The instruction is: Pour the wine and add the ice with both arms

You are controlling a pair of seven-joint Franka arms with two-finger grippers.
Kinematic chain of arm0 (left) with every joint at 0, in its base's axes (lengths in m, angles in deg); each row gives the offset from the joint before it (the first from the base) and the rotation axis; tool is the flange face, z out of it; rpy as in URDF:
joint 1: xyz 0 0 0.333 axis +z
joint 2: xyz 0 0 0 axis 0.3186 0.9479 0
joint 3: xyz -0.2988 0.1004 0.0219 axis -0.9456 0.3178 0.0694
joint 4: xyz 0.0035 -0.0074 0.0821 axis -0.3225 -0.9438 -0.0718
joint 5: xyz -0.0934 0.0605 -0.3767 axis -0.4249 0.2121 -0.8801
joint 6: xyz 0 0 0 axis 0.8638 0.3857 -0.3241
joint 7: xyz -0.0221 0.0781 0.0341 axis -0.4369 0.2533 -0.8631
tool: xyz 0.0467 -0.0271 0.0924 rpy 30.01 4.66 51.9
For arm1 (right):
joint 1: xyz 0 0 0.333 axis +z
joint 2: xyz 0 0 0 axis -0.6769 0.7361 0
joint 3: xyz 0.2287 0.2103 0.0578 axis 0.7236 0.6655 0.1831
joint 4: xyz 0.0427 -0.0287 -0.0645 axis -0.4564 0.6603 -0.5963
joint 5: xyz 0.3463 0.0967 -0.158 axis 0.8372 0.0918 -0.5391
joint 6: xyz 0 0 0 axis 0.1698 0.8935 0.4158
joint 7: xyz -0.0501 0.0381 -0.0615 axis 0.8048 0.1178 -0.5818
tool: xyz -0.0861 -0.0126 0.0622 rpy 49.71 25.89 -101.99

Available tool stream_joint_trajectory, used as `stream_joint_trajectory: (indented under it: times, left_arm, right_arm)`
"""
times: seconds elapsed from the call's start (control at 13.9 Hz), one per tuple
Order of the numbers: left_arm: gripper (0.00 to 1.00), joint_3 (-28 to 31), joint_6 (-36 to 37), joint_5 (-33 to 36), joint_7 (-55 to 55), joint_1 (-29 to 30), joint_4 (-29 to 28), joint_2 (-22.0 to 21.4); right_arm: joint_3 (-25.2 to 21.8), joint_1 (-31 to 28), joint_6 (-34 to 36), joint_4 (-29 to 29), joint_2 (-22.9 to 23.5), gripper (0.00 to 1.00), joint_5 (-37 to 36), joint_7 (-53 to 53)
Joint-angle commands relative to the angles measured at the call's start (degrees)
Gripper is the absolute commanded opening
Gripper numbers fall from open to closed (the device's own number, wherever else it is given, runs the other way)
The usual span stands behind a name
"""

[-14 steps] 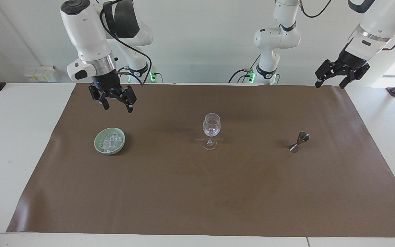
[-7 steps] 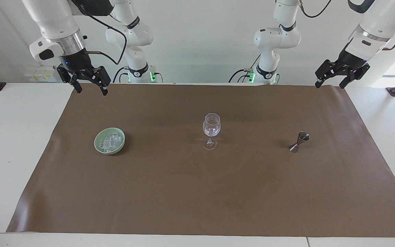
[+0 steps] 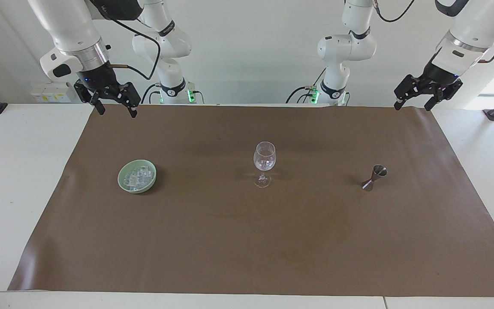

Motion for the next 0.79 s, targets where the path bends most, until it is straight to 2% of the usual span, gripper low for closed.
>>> stream_joint_trajectory:
  times: [0.0, 0.36, 0.72]
  left_arm:
    - [1.00, -0.5, 0.2, 1.1, -0.1, 0.5, -1.6, -1.6]
    - [1.00, -0.5, 0.3, 1.4, -0.5, -0.2, 0.4, -0.7]
    - [1.00, -2.2, 2.6, 3.6, -1.3, 0.4, 2.5, -0.4]
  right_arm:
    - [0.3, -0.5, -0.4, 0.5, -0.5, 1.00, 0.1, 1.1]
    - [0.0, 0.0, 1.8, -2.2, 0.7, 1.00, 0.4, 0.9]
    - [0.0, 0.0, 1.8, -0.8, 0.0, 1.00, 0.3, 0.8]
